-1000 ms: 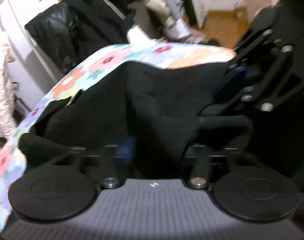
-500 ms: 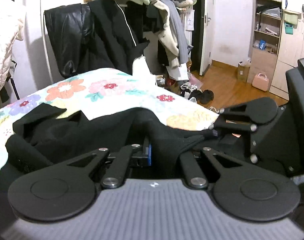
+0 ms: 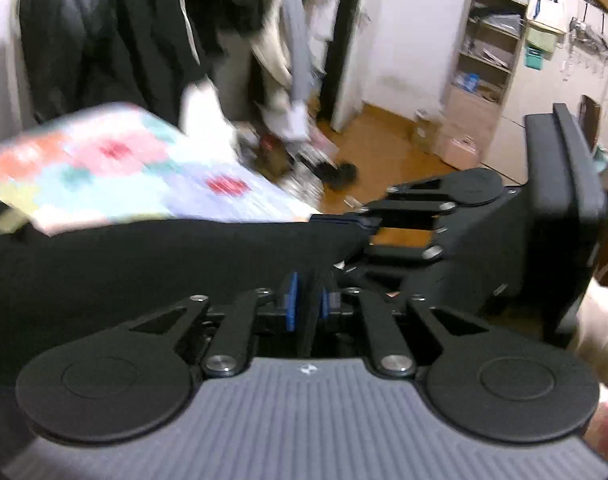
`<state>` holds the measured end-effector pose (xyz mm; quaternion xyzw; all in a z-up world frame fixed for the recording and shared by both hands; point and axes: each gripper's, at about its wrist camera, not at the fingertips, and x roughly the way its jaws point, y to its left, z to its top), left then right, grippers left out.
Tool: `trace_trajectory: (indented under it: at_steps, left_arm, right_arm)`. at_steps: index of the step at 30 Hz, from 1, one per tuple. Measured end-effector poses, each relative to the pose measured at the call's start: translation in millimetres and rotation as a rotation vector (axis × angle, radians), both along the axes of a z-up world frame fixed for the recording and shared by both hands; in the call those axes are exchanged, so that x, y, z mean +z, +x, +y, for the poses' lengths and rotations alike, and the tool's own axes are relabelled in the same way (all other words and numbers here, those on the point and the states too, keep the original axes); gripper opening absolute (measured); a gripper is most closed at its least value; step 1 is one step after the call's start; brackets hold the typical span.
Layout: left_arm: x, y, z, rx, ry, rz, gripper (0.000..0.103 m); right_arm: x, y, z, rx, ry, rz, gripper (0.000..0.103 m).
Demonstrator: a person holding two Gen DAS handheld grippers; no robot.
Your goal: Fold clothes
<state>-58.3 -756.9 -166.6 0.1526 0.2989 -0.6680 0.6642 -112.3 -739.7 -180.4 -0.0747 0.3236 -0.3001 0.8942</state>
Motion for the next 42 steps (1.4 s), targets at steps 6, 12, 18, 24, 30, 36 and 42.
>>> trace_trajectory:
  at_steps: [6,12,18,24,30,36,42]
  left_arm:
    - [-42.5,17.3,-28.1,0.06,0.143,0.2,0.023]
    - [-7.8,27.1,7.4,0.068,0.078,0.315,0.057]
    - [24.4,14.3,59.2,0.074,0.076,0.008,0.068]
    - [6.3,-3.1,78.2,-0.028,0.172,0.054,0.072]
    - [-27.3,-36.2,61.7,-0.079,0.226,-0.161,0.056]
    - [-20.2,-47.1,48.8,-0.067,0.177,-0.283,0.017]
    - [-6.0,-33.6,50.7,-0.019,0.156,-0.231,0.032]
  right_arm:
    - [-14.2,-36.8,-19.7,-0.05,0.127,0.047,0.05]
    - [-0.5,-86.3,-19.9,-0.142,0.402,-0.161,0.052]
    - [8.8,-125.2,-8.1,-0.237,0.584,-0.284,0.059]
    - [-3.7,-140.3,-5.5,-0.255,0.824,-0.468,0.07]
    - [-27.7,-124.9,-8.1,-0.286,0.88,-0.497,0.077]
    - [-9.5,-104.7,20.6,-0.179,0.496,-0.36,0.012]
    - [-12.8,-99.0,18.7,-0.242,0.438,-0.248,0.019]
